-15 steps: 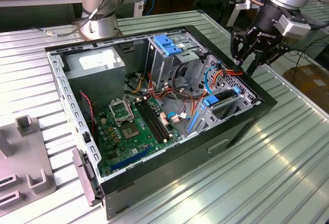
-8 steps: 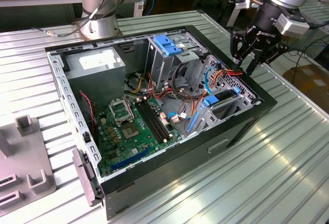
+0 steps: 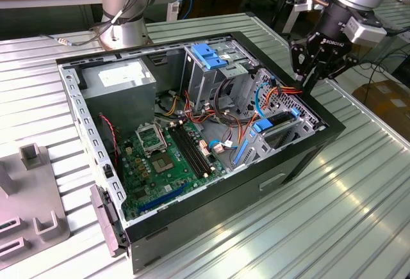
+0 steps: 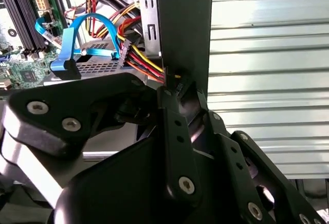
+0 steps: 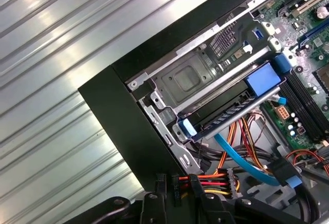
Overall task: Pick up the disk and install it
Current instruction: 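Insert the first disk wire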
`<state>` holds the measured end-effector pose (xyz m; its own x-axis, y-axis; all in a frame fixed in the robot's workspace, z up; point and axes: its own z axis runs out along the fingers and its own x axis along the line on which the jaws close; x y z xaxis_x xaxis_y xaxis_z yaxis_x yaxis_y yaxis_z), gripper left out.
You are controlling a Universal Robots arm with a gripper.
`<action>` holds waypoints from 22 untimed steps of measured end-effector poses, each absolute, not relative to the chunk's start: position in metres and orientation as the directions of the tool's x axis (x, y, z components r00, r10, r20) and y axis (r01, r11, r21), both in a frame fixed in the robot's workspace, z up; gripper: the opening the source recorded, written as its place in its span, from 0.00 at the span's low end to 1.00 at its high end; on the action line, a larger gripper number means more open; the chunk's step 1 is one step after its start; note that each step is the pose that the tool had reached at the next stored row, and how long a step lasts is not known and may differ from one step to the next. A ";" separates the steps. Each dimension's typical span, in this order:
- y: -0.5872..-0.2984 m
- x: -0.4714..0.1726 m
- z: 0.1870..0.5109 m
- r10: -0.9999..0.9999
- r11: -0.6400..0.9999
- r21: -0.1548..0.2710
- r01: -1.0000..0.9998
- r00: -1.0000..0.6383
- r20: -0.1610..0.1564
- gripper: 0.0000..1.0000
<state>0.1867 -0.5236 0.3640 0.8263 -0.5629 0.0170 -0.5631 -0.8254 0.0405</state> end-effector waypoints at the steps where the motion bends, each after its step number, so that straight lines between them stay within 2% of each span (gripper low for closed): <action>1: -0.524 0.187 0.364 -0.563 -0.825 0.043 -0.563 0.826 0.019 0.31; 7: -0.524 0.187 0.364 -0.563 -0.825 0.046 -0.563 0.826 0.020 0.31; 9: -0.524 0.187 0.364 -0.563 -0.825 0.046 -0.563 0.826 0.021 0.17; 22: -0.524 0.187 0.369 -0.651 -0.757 0.051 -0.651 0.759 0.024 0.17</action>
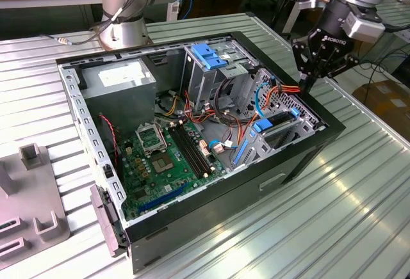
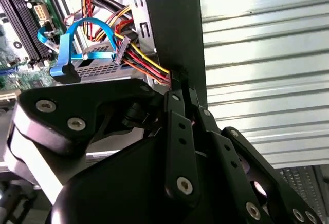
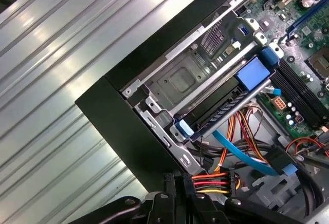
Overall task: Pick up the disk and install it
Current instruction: 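Insert the first disk wire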
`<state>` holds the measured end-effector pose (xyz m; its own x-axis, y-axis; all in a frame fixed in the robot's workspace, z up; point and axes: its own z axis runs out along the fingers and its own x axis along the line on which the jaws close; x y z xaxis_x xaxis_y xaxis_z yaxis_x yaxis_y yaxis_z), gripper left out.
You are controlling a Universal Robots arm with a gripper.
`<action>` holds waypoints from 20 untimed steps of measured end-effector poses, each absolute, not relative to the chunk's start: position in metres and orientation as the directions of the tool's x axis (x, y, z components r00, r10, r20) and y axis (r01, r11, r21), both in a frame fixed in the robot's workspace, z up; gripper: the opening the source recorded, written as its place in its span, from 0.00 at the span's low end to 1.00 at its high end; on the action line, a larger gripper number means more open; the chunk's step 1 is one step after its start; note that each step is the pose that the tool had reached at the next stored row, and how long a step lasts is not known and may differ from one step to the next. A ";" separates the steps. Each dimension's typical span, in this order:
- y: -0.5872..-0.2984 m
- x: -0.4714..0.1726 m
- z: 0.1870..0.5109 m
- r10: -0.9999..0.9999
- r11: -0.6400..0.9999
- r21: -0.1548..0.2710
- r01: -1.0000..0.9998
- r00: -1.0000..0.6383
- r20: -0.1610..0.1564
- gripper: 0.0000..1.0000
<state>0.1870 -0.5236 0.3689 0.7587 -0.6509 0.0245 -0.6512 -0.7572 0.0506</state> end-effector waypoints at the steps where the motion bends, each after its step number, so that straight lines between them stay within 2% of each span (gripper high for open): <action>1: -0.524 0.186 0.369 -0.651 -0.757 0.050 -0.652 0.758 0.026 0.17; 11: -0.524 0.165 0.369 -0.654 -0.754 0.047 -0.655 0.756 0.030 0.17; 20: -0.524 0.165 0.369 -0.788 -0.613 0.047 -0.788 0.615 0.030 0.17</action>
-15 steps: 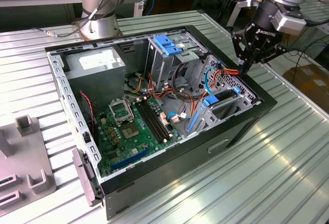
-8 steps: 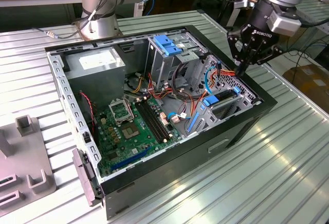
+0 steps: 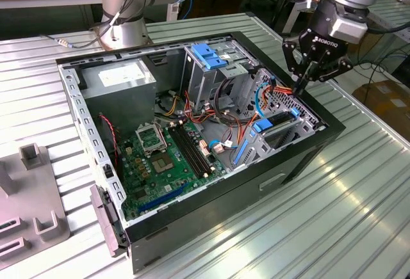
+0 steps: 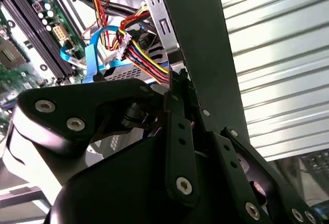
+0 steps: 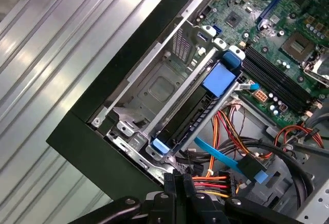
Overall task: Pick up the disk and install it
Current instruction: 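Insert the first disk wire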
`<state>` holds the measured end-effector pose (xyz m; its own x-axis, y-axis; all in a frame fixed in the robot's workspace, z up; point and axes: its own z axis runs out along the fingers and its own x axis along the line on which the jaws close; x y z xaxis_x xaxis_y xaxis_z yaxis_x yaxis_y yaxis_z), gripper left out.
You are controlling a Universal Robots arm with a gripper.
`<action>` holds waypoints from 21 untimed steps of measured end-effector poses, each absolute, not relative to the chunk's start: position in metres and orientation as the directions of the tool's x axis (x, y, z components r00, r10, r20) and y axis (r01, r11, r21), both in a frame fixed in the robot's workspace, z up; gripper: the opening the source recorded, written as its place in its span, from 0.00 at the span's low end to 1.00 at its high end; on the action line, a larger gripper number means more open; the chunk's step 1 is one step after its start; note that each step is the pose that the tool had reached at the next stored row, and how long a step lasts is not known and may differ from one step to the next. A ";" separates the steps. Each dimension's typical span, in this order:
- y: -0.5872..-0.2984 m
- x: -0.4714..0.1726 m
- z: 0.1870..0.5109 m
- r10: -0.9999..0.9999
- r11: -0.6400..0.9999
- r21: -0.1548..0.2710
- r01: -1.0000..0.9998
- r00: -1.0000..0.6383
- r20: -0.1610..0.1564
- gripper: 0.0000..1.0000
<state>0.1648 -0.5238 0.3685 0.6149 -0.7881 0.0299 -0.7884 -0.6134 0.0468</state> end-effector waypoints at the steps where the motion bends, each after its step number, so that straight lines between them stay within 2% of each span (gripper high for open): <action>1: -0.524 0.165 0.368 -0.803 -0.594 0.047 -0.803 0.596 0.030 0.17; 11: -0.524 0.156 0.368 -0.843 -0.536 0.048 -0.843 0.537 0.031 0.17; 21: -0.524 0.155 0.367 -0.930 -0.364 0.048 -0.930 0.366 0.031 0.17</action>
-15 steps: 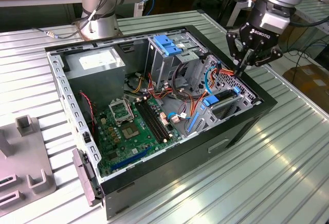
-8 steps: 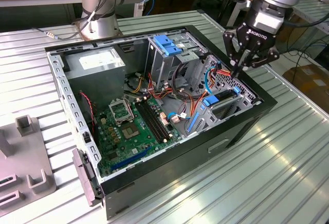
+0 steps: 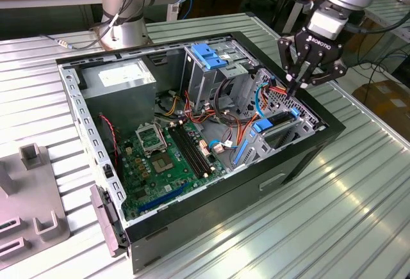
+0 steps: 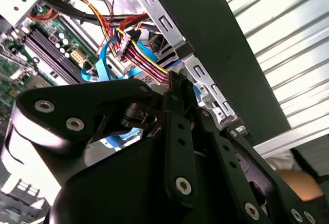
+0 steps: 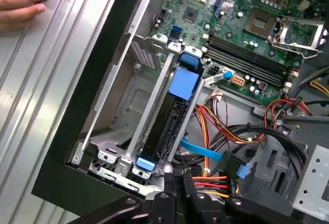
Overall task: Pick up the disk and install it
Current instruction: 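Insert the first disk wire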
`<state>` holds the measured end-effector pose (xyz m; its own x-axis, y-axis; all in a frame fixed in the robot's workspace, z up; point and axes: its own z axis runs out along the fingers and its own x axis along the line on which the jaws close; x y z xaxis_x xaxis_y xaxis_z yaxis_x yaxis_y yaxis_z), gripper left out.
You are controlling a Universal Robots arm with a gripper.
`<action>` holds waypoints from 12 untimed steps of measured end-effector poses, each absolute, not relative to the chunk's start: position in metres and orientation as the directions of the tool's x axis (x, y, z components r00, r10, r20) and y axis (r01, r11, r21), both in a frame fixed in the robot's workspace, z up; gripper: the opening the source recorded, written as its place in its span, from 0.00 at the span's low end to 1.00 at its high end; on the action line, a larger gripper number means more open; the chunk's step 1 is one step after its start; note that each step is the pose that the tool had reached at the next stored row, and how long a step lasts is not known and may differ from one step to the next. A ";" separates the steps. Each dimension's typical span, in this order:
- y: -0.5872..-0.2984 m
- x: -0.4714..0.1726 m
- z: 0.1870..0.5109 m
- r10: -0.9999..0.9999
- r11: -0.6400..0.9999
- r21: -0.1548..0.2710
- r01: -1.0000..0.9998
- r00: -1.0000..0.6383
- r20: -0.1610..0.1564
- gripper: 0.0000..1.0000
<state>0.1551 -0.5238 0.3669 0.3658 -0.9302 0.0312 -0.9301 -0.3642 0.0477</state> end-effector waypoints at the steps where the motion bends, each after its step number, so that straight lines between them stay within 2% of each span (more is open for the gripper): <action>1: -0.524 0.155 0.367 -0.938 -0.342 0.048 -0.938 0.344 0.031 0.17; 6: -0.524 0.155 0.366 -0.971 -0.235 0.048 -0.971 0.237 0.031 0.17; 12: -0.524 0.152 0.364 -0.979 -0.201 0.048 -0.978 0.203 0.031 0.17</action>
<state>0.1522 -0.5238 0.3640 0.2027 -0.9787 0.0313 -0.9784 -0.2011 0.0478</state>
